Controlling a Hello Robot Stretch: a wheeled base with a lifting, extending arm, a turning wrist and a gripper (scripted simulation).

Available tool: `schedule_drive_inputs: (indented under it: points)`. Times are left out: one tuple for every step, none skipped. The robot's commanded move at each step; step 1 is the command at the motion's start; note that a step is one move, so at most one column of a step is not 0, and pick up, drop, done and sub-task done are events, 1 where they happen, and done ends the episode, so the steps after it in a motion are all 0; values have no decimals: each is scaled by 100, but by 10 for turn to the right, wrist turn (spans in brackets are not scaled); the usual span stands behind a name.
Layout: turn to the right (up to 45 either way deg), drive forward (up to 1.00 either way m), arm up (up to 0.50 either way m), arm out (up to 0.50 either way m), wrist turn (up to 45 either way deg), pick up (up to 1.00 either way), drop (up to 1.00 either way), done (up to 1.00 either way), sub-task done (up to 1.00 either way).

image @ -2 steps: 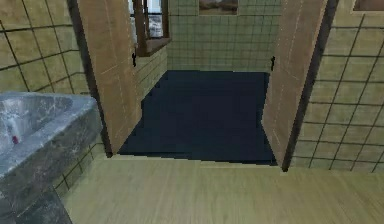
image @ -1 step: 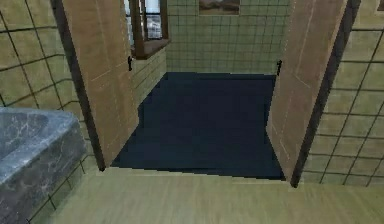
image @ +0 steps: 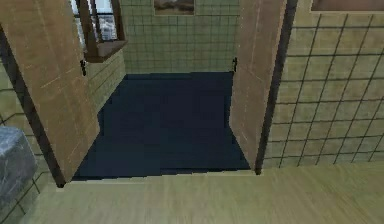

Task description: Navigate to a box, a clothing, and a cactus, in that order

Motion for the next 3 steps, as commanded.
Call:
schedule_drive_inputs:
  points:
    - [0, 100, 0, 0, 0, 0, 0, 0, 0]
    - [0, 100, 0, 0, 0, 0, 0, 0, 0]
    - [30, 0, 0, 0, 0, 0, 0, 0, 0]
